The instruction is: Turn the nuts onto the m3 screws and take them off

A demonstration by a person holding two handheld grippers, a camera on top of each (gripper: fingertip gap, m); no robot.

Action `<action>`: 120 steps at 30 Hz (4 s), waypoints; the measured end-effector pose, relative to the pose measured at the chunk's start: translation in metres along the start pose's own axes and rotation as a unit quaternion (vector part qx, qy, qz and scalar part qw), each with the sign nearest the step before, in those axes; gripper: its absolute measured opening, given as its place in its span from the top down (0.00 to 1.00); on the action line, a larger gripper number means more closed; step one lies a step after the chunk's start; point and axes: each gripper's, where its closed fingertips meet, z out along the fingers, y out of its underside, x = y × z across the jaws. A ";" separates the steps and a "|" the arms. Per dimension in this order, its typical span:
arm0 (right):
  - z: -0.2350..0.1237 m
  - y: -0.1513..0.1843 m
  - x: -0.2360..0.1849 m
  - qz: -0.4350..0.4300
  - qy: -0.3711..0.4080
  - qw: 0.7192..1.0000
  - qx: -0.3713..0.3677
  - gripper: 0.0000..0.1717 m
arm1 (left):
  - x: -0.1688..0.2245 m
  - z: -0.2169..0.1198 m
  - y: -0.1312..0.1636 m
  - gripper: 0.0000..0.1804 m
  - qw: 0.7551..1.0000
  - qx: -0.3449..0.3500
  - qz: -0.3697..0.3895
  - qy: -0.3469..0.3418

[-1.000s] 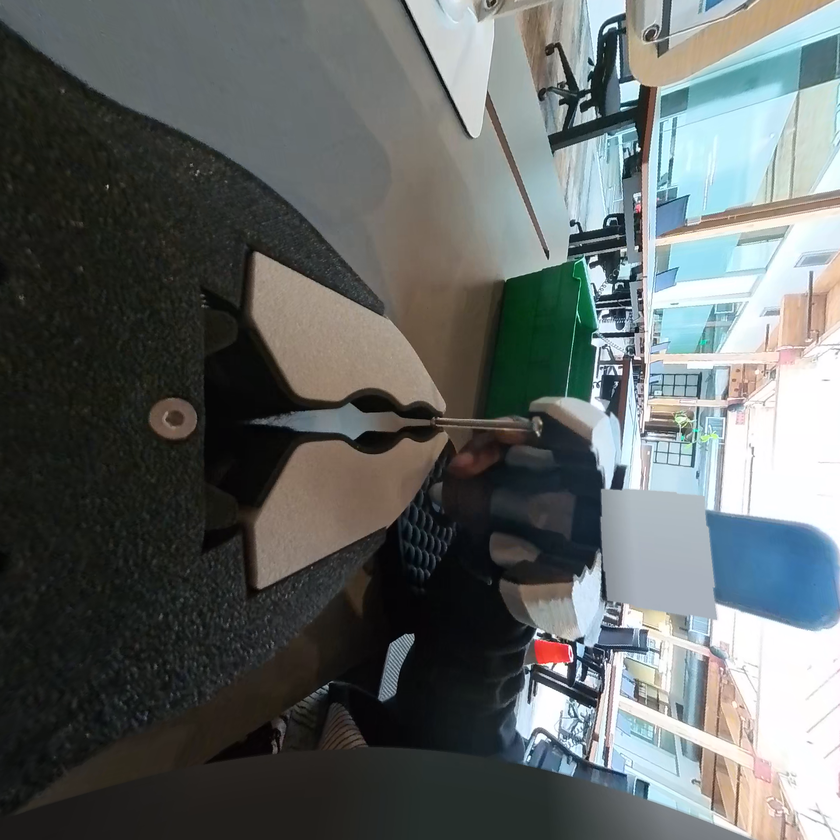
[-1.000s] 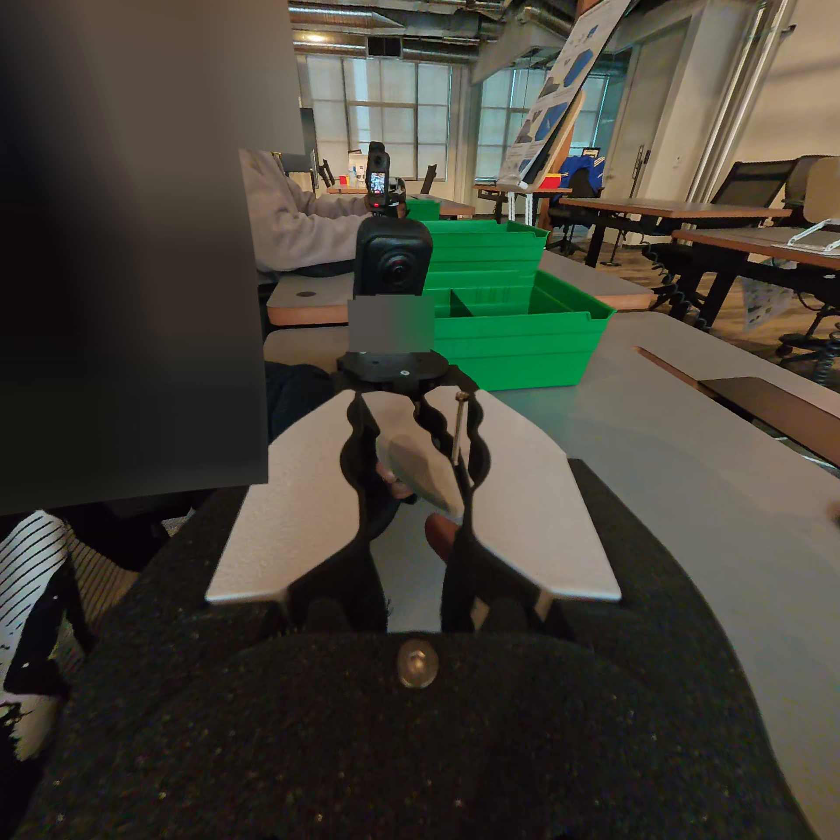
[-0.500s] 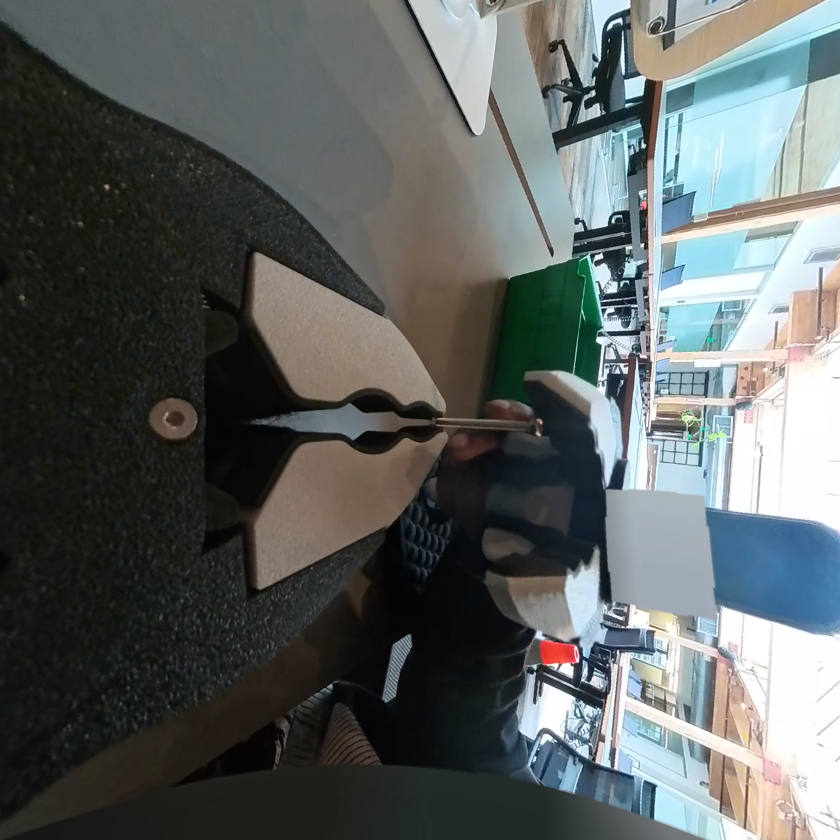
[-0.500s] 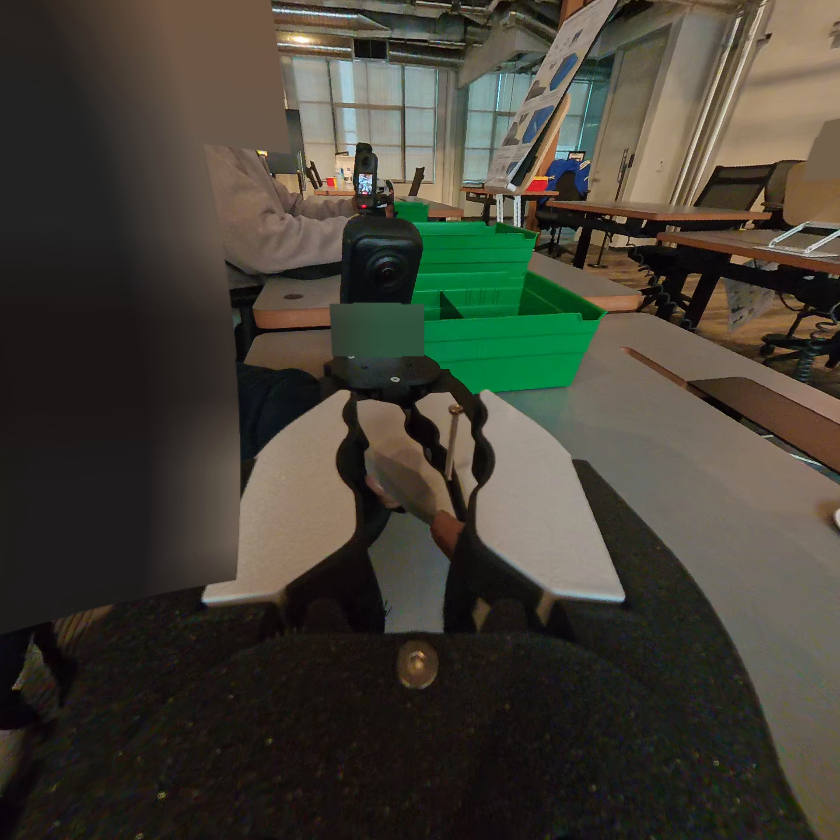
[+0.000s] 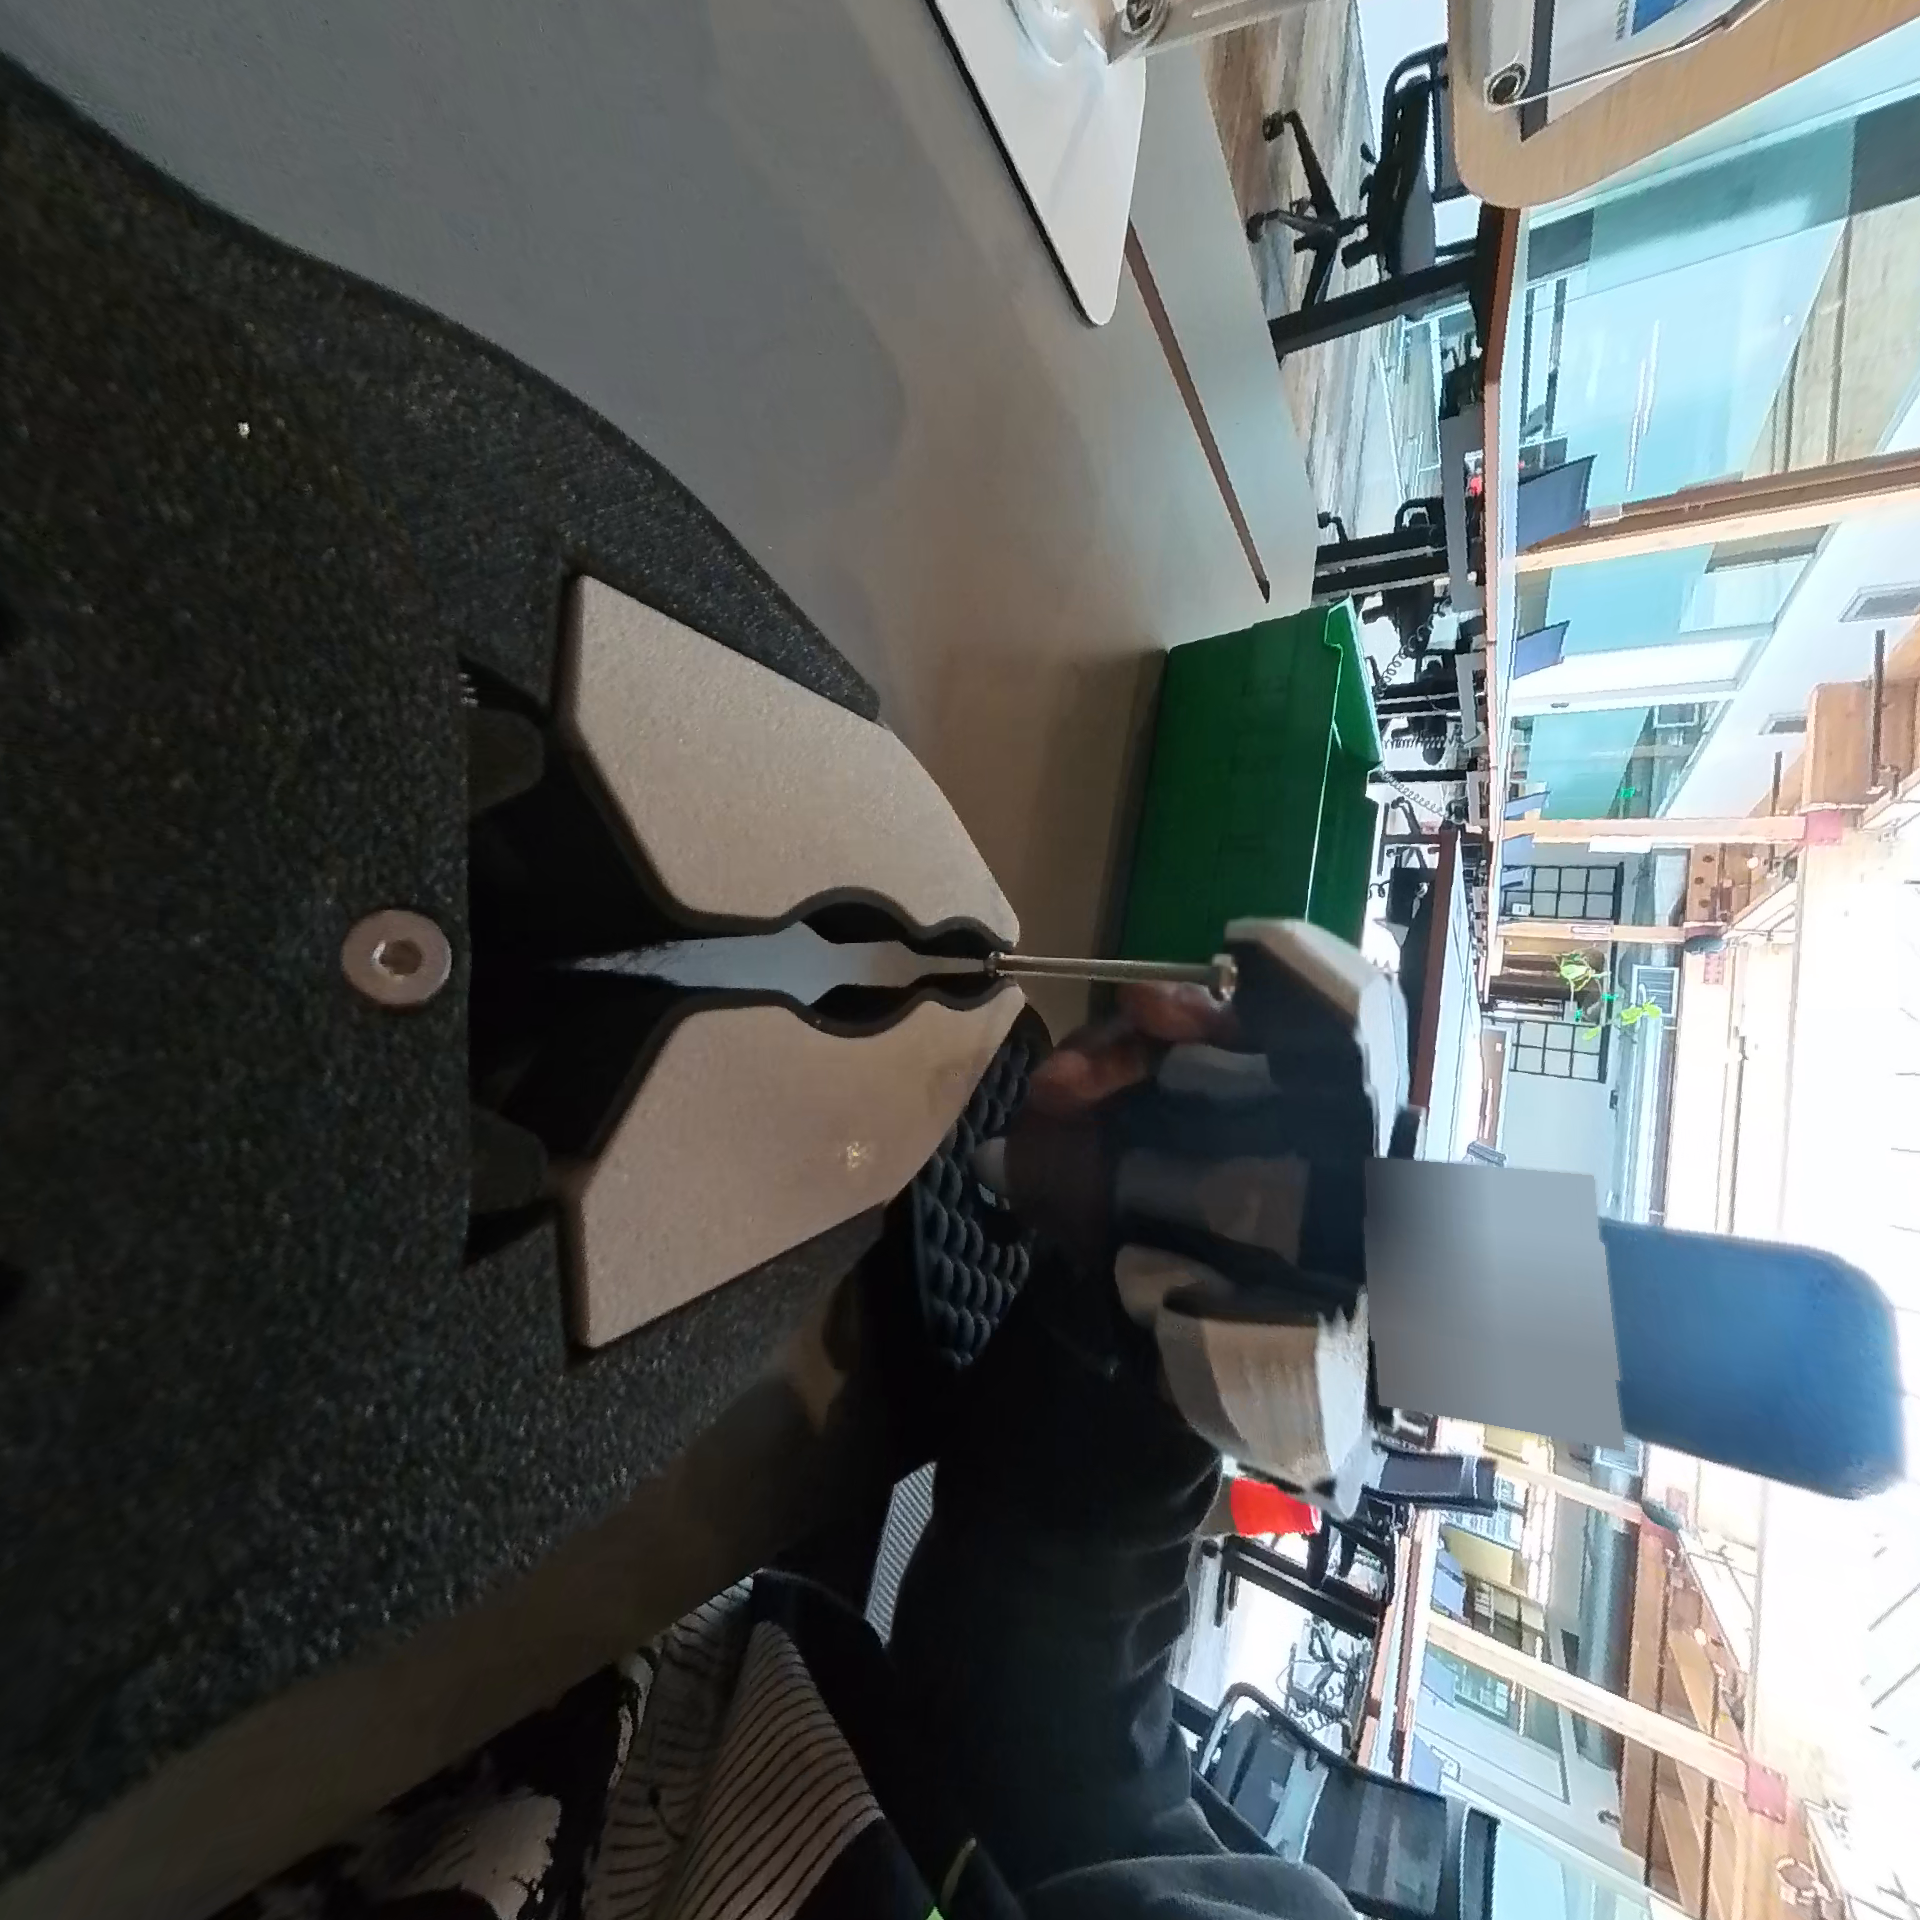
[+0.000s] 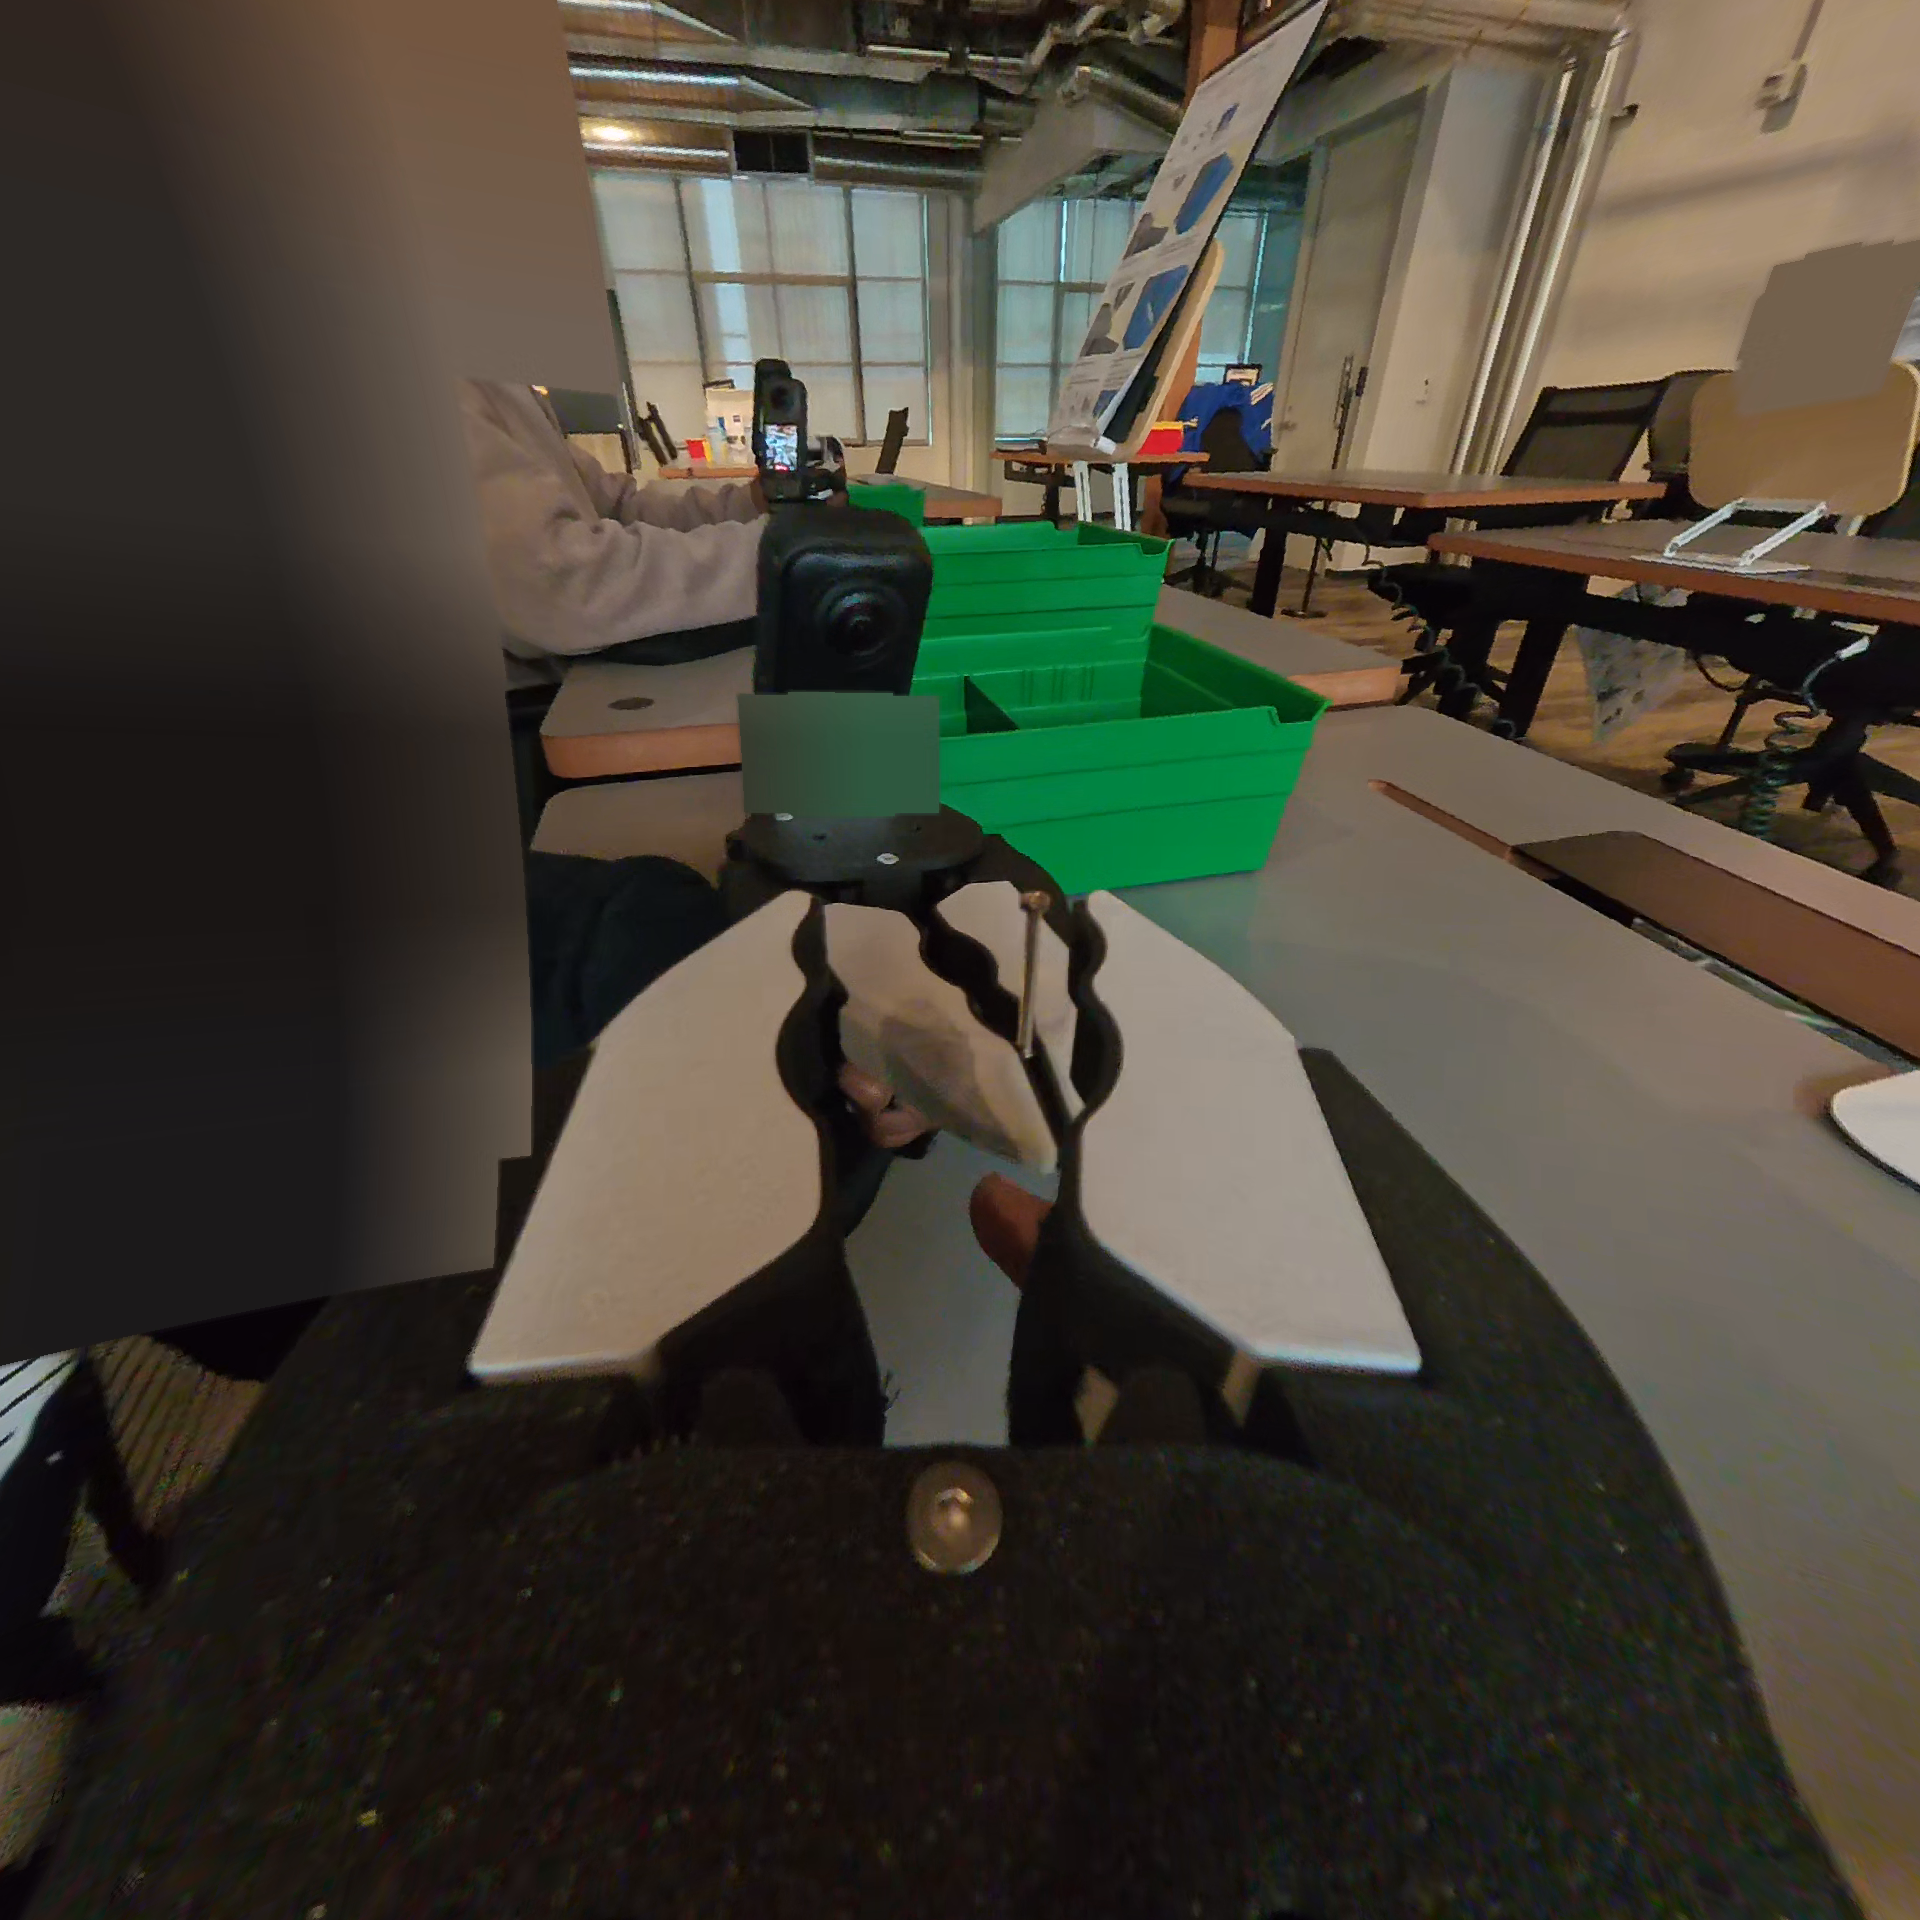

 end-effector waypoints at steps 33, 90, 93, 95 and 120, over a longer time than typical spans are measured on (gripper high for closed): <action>0.010 0.003 -0.004 0.001 0.006 1.000 -0.016 0.75 | -0.003 -0.001 -0.001 0.99 1.000 0.001 -0.001 -0.009; -0.004 0.011 -0.006 -0.013 0.022 0.999 -0.033 0.76 | -0.003 -0.002 -0.001 0.99 1.000 0.001 -0.005 -0.009; -0.002 0.009 0.000 -0.007 0.027 0.999 -0.026 0.76 | -0.002 -0.002 0.000 0.99 1.000 -0.001 -0.004 -0.007; 0.003 0.007 0.003 -0.007 0.025 0.999 -0.022 0.76 | -0.001 -0.002 0.000 0.99 1.000 -0.001 -0.003 -0.006; 0.003 0.005 0.004 -0.018 0.027 0.999 -0.019 0.77 | -0.002 -0.002 0.000 0.99 1.000 -0.001 -0.004 -0.006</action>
